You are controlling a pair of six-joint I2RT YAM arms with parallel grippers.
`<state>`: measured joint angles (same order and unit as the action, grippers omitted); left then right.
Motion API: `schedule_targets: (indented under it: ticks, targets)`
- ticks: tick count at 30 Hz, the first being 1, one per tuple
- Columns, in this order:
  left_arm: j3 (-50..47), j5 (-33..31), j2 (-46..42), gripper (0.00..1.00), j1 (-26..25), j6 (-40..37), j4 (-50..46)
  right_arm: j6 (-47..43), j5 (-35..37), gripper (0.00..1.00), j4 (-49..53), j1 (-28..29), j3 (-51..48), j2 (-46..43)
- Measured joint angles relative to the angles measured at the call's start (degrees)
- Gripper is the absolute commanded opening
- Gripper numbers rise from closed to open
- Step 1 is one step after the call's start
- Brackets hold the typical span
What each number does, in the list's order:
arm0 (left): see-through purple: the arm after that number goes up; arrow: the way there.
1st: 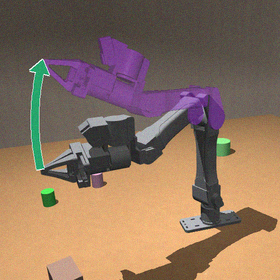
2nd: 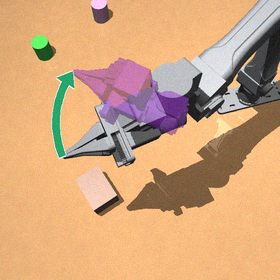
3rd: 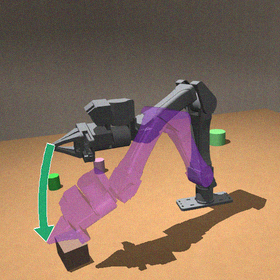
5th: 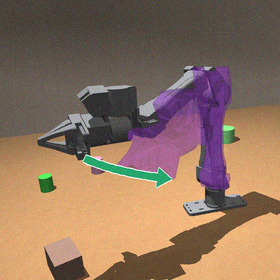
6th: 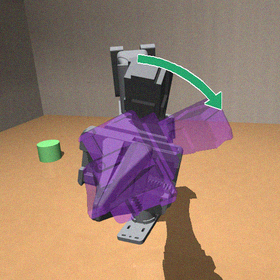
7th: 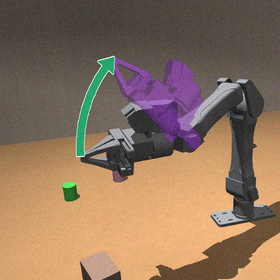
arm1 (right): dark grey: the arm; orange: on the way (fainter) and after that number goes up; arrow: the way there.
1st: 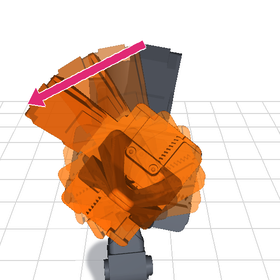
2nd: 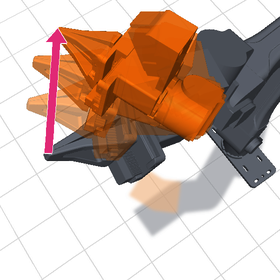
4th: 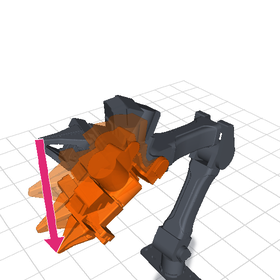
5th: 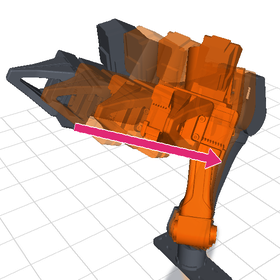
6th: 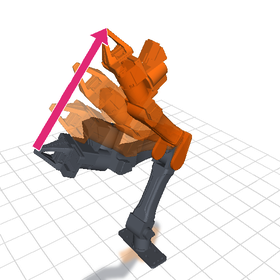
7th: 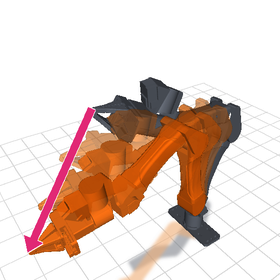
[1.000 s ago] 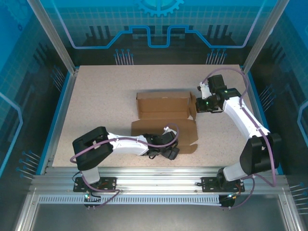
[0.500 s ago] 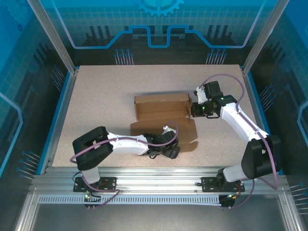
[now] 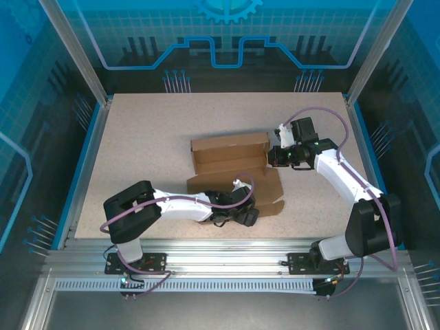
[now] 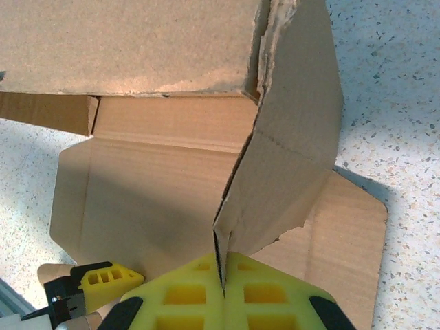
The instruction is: Fold the paper box
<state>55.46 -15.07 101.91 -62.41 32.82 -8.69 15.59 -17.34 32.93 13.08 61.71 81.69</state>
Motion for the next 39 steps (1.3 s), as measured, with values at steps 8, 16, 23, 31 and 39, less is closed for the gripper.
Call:
schedule_targets:
  ticks: [8, 16, 23, 31, 39]
  targets:
    - [0.00, 0.13, 0.00, 0.99, 0.00, 0.33, 0.13, -1.27, -1.57, 0.02, 0.72, 0.00, 0.00, 0.09]
    - [0.00, 0.57, 0.00, 0.99, 0.00, 0.35, 0.39, -1.66, 2.47, 0.19, 1.33, 0.15, 0.02, 1.27]
    - [0.00, 0.59, 0.00, 0.99, 0.00, 0.35, 0.42, -2.12, 9.79, 0.33, 2.91, 0.15, 0.04, 1.27]
    - [0.00, 0.79, 0.00, 0.99, 0.00, 0.35, 0.42, -5.40, 11.13, 0.40, 2.73, -0.13, 2.47, 1.66]
    - [0.00, 0.79, 0.00, 0.99, 0.00, 0.35, 0.42, -7.56, 9.42, 0.41, 2.60, -3.76, 6.73, 3.63]
